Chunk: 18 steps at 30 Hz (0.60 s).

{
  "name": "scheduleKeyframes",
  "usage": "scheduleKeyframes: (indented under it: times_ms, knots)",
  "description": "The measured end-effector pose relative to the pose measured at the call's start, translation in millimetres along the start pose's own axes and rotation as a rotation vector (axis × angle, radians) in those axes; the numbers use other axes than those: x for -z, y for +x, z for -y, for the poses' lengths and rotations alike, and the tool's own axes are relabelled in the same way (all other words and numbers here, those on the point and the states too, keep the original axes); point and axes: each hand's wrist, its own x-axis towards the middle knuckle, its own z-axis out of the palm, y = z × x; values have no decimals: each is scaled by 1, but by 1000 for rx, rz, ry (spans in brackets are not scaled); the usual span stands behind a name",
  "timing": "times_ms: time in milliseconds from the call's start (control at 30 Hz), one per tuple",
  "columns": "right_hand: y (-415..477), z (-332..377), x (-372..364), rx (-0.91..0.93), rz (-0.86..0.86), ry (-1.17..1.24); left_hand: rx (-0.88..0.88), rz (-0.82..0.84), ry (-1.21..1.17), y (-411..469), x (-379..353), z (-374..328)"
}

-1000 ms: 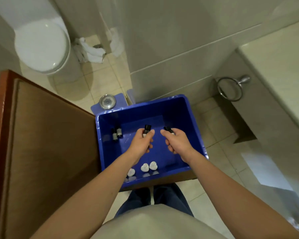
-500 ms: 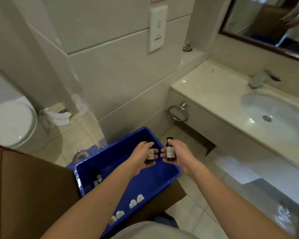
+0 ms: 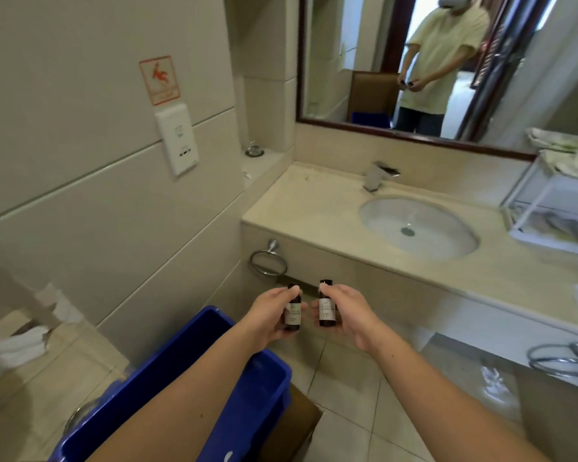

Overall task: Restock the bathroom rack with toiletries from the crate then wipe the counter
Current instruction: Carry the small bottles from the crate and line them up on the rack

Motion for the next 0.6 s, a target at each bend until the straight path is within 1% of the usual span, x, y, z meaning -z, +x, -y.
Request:
scheduleKeyframes:
  times_ms: [133,333,600]
  knots:
    - [-6,19,53,55,-57,50,-88,43,106,13,-56,-16]
    - [-17,48,152,106,-118,123,-130,95,106,29,-160,-40]
    - [-19,71,281,180,-166,112,-181,185,113,47,-290,-54]
